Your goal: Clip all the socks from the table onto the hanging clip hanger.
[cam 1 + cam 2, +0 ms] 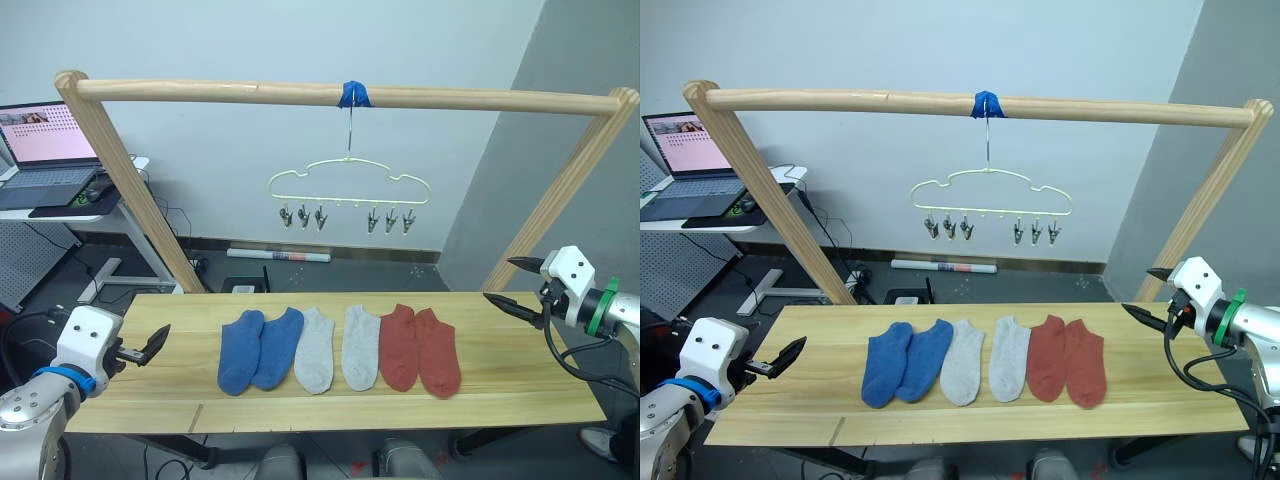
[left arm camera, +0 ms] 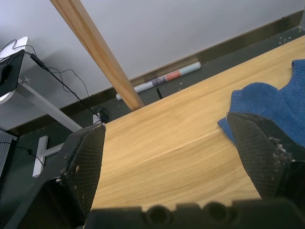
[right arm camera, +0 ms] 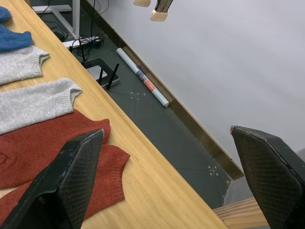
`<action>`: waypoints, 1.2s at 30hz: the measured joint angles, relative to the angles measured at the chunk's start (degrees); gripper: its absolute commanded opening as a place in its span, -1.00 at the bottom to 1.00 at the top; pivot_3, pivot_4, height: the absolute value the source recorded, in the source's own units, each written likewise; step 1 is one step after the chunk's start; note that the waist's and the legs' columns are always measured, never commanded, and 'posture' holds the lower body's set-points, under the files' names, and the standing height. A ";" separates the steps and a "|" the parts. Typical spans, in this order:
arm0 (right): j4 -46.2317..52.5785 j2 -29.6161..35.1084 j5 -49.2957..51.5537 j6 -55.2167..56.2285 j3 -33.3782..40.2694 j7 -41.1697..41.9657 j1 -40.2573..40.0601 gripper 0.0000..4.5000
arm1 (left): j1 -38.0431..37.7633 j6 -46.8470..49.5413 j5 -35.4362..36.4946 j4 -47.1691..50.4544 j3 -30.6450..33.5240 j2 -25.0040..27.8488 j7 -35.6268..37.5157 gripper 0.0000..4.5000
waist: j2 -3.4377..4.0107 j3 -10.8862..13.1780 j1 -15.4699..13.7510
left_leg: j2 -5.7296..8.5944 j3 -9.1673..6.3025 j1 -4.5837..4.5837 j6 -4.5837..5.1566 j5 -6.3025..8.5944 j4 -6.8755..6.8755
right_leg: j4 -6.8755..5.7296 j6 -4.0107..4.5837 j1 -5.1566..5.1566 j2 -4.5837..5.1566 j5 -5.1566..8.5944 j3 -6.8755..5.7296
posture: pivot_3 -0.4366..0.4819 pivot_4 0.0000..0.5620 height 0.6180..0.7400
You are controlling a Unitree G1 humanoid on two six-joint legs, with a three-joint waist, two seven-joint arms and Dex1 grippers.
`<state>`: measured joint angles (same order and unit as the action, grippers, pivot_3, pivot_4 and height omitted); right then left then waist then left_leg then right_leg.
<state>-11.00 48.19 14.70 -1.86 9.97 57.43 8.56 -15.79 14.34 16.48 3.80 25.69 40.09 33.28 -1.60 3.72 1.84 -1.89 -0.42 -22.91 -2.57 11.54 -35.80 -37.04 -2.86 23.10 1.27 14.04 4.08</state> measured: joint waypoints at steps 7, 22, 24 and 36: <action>1.02 0.03 -0.11 0.07 0.04 -0.33 -1.47 0.98 | -0.15 -4.40 0.19 -2.23 0.96 0.27 3.37 1.00 | -0.03 -0.03 -0.01 | -0.01 0.03 0.01 0.00 0.00 0.00 | 0.00 0.00 0.01 0.00 0.00 0.02 | 0.05 -0.95 1.00; 5.42 0.03 -0.03 -0.06 0.16 -1.30 -4.60 0.98 | 1.40 -12.13 0.17 -6.67 1.75 0.00 4.88 1.00 | -0.06 -0.03 -0.03 | -0.04 0.05 0.02 0.00 0.00 -0.01 | -0.01 0.00 0.00 0.01 0.00 0.02 | -0.03 -0.84 1.00; 5.98 0.03 -0.04 -0.20 0.17 -1.41 -5.39 0.98 | 1.71 -12.55 0.07 -6.89 1.75 -0.01 4.67 1.00 | -0.03 0.04 -0.01 | -0.05 0.08 0.03 0.00 0.00 0.00 | -0.01 0.00 0.02 0.01 0.00 0.03 | -0.06 -0.80 1.00; 23.74 -1.19 5.80 -10.27 1.27 -3.56 -7.35 0.98 | 9.41 -5.72 1.18 1.87 -5.37 -10.35 -1.88 1.00 | 0.03 2.62 0.07 | -0.47 0.38 0.05 0.01 0.00 -0.19 | -0.09 0.01 0.02 -0.17 0.00 0.04 | -0.26 -0.42 1.00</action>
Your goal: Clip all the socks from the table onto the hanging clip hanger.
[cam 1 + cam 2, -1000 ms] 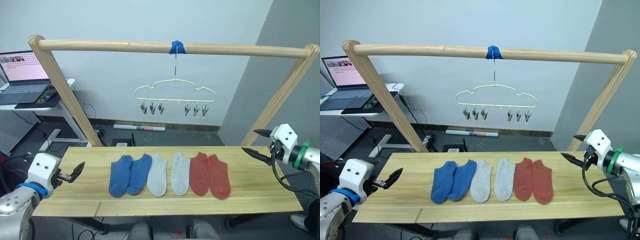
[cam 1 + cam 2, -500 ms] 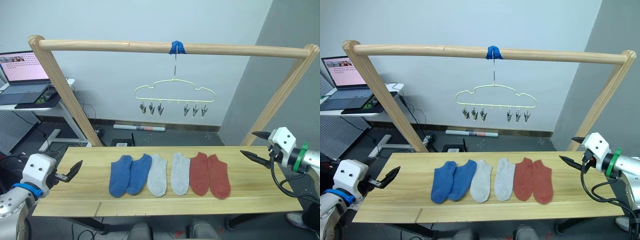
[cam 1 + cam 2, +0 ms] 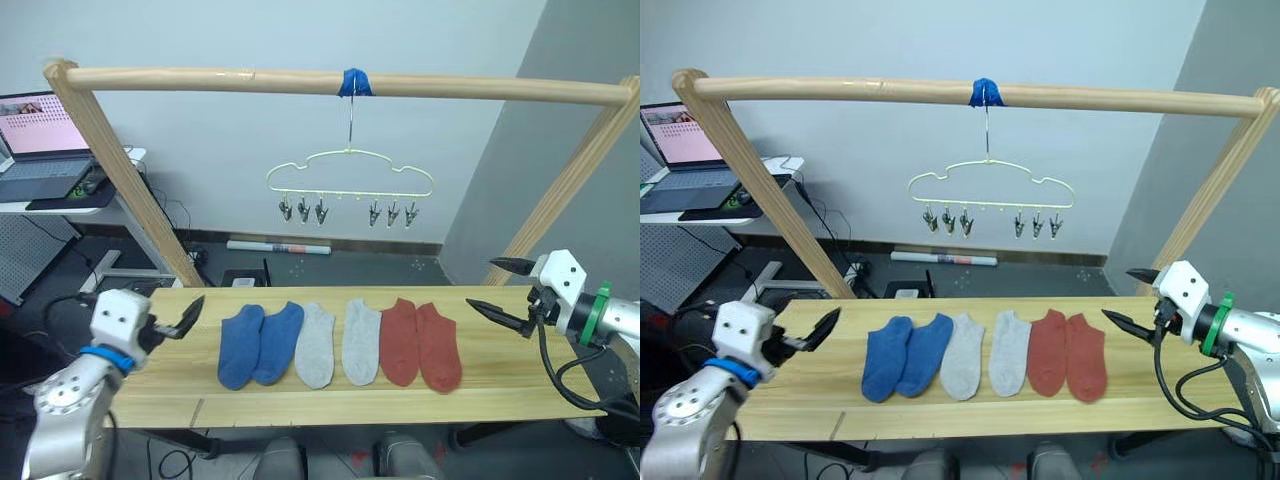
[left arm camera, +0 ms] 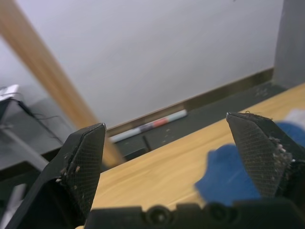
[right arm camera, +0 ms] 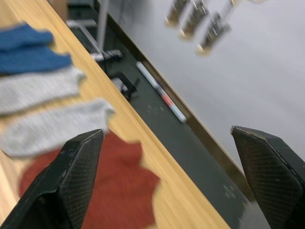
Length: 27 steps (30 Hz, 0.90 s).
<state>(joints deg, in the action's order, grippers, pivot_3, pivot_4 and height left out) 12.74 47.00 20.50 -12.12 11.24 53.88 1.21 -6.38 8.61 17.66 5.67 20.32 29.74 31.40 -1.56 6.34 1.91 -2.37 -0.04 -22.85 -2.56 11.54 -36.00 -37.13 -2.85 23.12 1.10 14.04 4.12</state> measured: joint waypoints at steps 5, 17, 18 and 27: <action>12.67 -1.52 5.69 -9.88 -1.38 -4.15 2.36 0.98 | 8.30 3.83 0.32 2.29 -4.08 -5.05 -4.08 1.00 | -0.19 2.17 0.44 | -0.12 0.10 -0.06 0.00 0.00 -0.01 | -0.09 0.03 -0.18 -0.11 -0.03 0.03 | -0.37 -0.26 1.00; 25.98 -3.24 13.04 -23.03 -2.29 -12.44 4.39 1.00 | 23.52 2.20 -0.16 -6.10 -7.22 -12.31 -8.58 0.35 | -0.54 5.54 2.33 | -0.17 -0.06 -0.61 0.10 0.07 0.01 | 0.01 -0.07 0.16 -0.29 -0.08 0.01 | -0.52 -0.07 1.00; 26.21 -3.25 13.48 -23.45 -2.29 -12.79 4.39 1.00 | 24.31 1.69 -0.32 -7.03 -7.46 -12.67 -8.80 0.21 | -0.57 5.64 2.52 | -0.17 -0.06 -0.62 0.10 0.07 0.00 | 0.02 -0.07 0.16 -0.29 -0.08 0.01 | -0.53 -0.07 1.00; 26.56 -3.27 14.64 -24.38 -2.29 -14.10 4.39 1.00 | 30.08 -2.13 -2.32 -13.23 -9.05 -14.59 -10.63 0.10 | -0.77 6.97 3.81 | -0.18 -0.07 -0.68 0.10 0.07 0.01 | 0.04 -0.31 0.20 -0.29 -0.21 0.01 | -0.58 -0.02 1.00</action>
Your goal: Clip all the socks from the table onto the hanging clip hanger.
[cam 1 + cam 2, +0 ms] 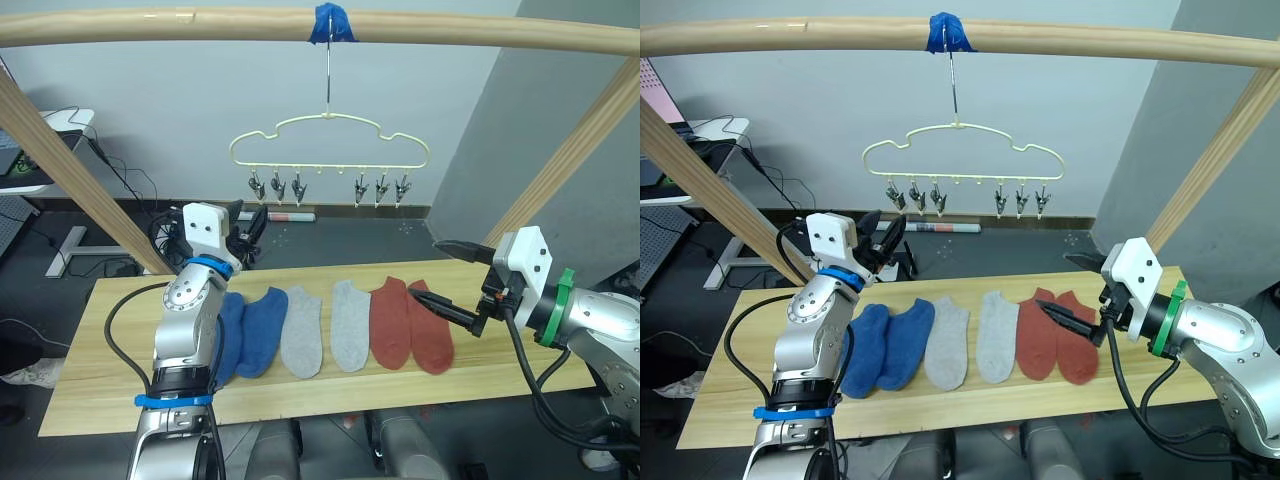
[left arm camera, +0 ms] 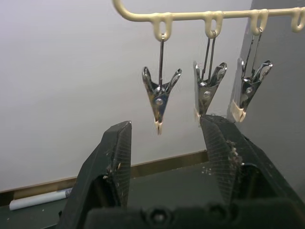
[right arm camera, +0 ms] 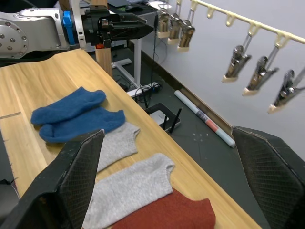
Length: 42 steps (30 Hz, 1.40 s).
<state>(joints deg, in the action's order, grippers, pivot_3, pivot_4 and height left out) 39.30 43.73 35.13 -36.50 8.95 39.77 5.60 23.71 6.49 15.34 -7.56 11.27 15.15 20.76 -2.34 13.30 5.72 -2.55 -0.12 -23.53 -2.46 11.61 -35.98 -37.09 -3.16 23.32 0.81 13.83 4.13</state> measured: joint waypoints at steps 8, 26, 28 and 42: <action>0.04 -0.76 0.30 -0.42 -0.61 -1.18 2.37 1.00 | 4.34 -2.32 -0.32 -4.32 -0.12 -0.98 -1.54 0.10 | -0.10 0.80 0.75 | 0.01 -0.05 -0.25 0.00 0.00 -0.04 | 0.01 -0.14 0.20 -0.01 -0.08 -0.03 | -0.60 -0.01 1.00; 0.04 -1.53 2.01 -1.61 -2.19 -1.57 4.60 1.00 | 7.83 -5.97 -0.26 -8.15 0.37 -1.02 -2.53 0.10 | -0.10 1.30 0.91 | 0.01 -0.06 -0.38 -0.01 0.00 0.01 | 0.07 -0.19 0.33 -0.01 -0.10 -0.04 | -0.60 -0.01 1.00; 0.04 -1.62 2.00 -1.60 -2.30 -1.60 4.61 1.00 | 7.88 -6.04 -0.26 -8.15 0.37 -1.01 -2.50 0.10 | -0.10 1.31 0.90 | 0.01 -0.06 -0.39 -0.01 0.00 0.02 | 0.07 -0.19 0.34 -0.01 -0.09 -0.04 | -0.60 -0.01 1.00; 0.04 -1.95 2.01 -1.59 -2.59 -2.34 4.67 1.00 | 9.27 -8.24 -0.33 -8.98 0.35 -0.67 -1.21 -0.58 | -0.10 1.32 0.91 | 0.01 -0.04 -0.49 -0.01 0.00 0.03 | 0.08 -0.19 0.45 -0.01 -0.10 -0.03 | -0.60 -0.03 1.00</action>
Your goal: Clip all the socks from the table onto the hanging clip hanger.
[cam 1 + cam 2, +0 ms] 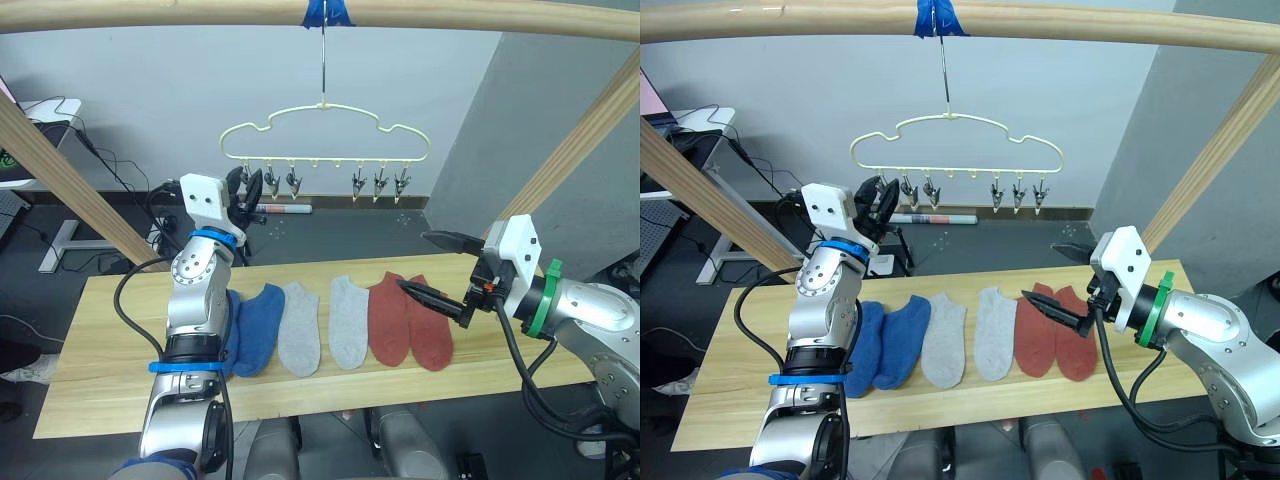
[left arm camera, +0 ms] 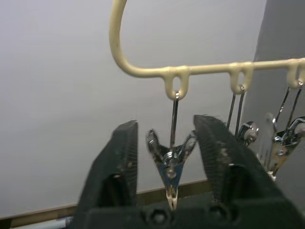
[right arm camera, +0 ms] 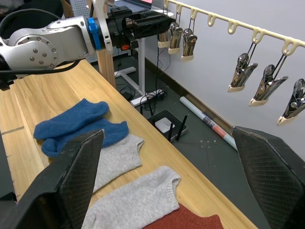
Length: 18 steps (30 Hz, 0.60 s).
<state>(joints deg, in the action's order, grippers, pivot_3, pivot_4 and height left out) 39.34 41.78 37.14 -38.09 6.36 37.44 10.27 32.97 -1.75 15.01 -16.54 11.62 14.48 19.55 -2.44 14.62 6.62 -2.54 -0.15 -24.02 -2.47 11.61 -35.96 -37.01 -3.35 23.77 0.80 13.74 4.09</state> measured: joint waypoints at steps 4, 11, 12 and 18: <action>0.00 -0.03 0.00 0.00 -0.01 -0.07 0.00 1.00 | 0.01 -0.08 -0.01 -0.22 -0.01 0.07 0.33 -0.91 | 0.00 0.00 0.01 | 0.00 0.00 -0.03 0.00 0.00 0.01 | 0.00 0.00 0.03 0.00 0.00 0.00 | -0.60 -0.03 1.00; -0.36 -0.15 -2.29 0.27 -1.73 -0.98 -1.43 1.00 | -0.53 0.17 0.00 0.94 -0.04 0.62 0.87 -1.00 | 0.00 0.00 0.08 | -0.01 0.00 -0.03 0.00 0.00 0.03 | 0.01 0.00 0.04 0.00 0.00 0.00 | -0.57 -0.05 1.00; -1.28 -0.11 -4.47 0.61 -2.64 -1.97 -2.73 1.00 | -1.03 0.49 0.01 1.84 -0.04 0.81 0.88 -1.00 | 0.00 0.00 0.06 | -0.01 0.00 -0.03 0.00 0.00 0.04 | 0.03 0.00 0.04 0.00 0.00 0.00 | -0.56 -0.04 1.00; -15.18 -6.63 -17.67 3.18 -7.97 -11.66 -7.62 1.00 | -4.12 4.20 0.11 7.92 -0.20 2.46 1.33 -1.00 | 0.01 0.01 0.02 | -0.03 0.07 -0.23 -0.01 -0.01 0.02 | -0.09 -0.01 0.33 0.00 -0.01 0.04 | -0.53 -0.01 1.00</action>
<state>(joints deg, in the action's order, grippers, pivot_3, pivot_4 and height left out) 24.16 35.15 19.47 -34.91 -1.61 25.78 2.65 28.85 2.45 15.12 -8.62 11.42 16.94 20.88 -2.43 14.63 6.64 -2.57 -0.09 -24.25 -2.48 11.60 -35.94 -37.10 -3.35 24.09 0.81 13.73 4.13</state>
